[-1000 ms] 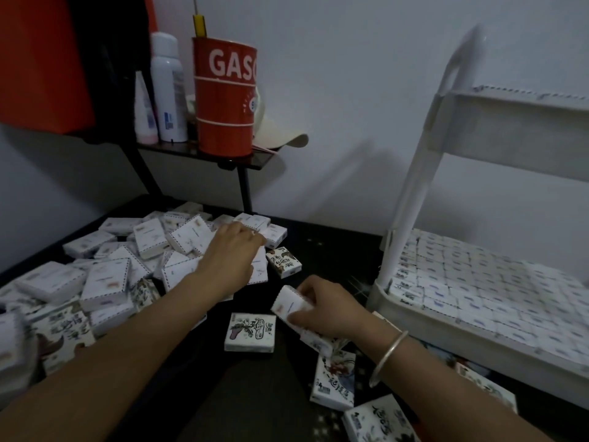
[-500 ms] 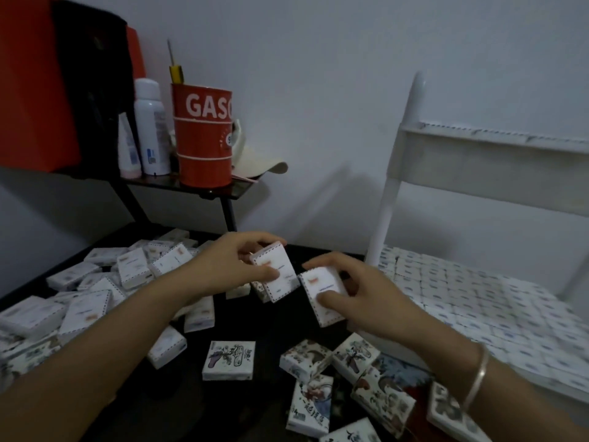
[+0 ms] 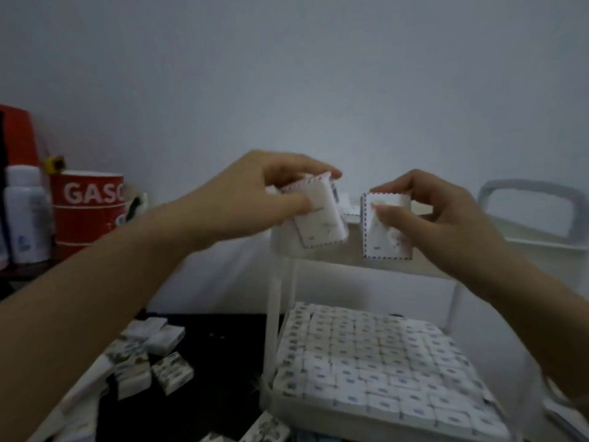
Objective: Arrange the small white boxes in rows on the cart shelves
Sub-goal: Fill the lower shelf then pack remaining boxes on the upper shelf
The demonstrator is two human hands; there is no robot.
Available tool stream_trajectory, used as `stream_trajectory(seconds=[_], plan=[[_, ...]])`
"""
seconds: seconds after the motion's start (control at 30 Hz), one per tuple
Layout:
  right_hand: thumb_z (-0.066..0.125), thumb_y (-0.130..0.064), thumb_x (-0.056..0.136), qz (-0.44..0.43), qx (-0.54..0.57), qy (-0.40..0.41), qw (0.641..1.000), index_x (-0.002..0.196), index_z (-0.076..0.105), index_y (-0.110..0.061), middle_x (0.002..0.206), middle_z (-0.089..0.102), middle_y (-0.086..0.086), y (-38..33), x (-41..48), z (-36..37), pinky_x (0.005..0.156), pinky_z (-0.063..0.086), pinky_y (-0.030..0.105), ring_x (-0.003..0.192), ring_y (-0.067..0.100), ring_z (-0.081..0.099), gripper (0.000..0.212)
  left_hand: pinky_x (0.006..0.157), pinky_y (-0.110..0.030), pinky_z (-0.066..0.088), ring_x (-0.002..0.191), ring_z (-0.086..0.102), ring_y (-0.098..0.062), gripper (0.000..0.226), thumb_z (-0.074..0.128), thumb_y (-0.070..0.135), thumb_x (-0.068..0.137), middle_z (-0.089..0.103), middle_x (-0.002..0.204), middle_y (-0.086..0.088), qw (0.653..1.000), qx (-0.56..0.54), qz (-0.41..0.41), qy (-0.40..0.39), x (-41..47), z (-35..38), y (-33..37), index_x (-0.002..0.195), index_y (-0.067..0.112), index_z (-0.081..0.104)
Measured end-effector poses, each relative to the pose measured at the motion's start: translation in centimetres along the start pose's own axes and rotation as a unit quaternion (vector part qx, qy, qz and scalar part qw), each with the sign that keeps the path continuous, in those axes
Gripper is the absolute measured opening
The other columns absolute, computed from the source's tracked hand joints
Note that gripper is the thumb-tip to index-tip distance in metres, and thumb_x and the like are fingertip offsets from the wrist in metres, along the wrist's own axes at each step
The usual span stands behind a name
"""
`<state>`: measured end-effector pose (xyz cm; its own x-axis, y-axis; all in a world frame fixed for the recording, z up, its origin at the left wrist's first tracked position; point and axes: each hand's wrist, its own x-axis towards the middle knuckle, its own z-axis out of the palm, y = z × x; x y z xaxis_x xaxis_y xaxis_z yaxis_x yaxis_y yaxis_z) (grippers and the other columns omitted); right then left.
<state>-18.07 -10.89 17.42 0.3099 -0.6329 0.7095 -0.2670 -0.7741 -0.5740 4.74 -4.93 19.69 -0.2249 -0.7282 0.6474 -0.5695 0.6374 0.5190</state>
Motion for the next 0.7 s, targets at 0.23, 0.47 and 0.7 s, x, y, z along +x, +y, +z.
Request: stream_trajectory(seconds=[0.23, 0.47, 0.7], plan=[[0.064, -0.034, 0.088, 0.031, -0.042, 0.077, 0.996, 0.095, 0.065, -0.033, 0.098, 0.066, -0.009, 2.6, 2.0, -4.5, 0.056, 0.060, 0.031, 0.071, 0.009, 0.071, 0.007, 0.091, -0.028, 0.049, 0.102, 0.060, -0.013, 0.040, 0.063, 0.019, 0.087, 0.065, 0.111, 0.004, 0.983, 0.160, 0.038, 0.082, 11.0, 4.4, -0.5, 0.126, 0.026, 0.056], [0.063, -0.029, 0.090, 0.058, -0.008, 0.093, 0.994, 0.095, 0.066, -0.029, 0.101, 0.065, -0.007, 4.5, 2.5, -5.2, 0.052, 0.054, 0.020, 0.075, 0.004, 0.070, 0.005, 0.090, -0.031, 0.048, 0.098, 0.060, -0.015, 0.030, 0.066, 0.020, 0.084, 0.066, 0.114, 0.003, 0.967, 0.250, -0.016, -0.054, 16.3, 8.3, -4.7, 0.113, 0.025, 0.062], [0.065, -0.023, 0.089, 0.058, 0.021, 0.086, 0.994, 0.093, 0.068, -0.023, 0.098, 0.069, -0.005, 5.0, 3.9, -4.8, 0.052, 0.051, 0.016, 0.074, 0.002, 0.068, 0.005, 0.088, -0.020, 0.047, 0.096, 0.062, -0.004, 0.032, 0.055, 0.017, 0.085, 0.069, 0.099, 0.017, 0.956, 0.231, -0.080, -0.159, 15.7, 7.9, -6.3, 0.102, 0.040, 0.070]])
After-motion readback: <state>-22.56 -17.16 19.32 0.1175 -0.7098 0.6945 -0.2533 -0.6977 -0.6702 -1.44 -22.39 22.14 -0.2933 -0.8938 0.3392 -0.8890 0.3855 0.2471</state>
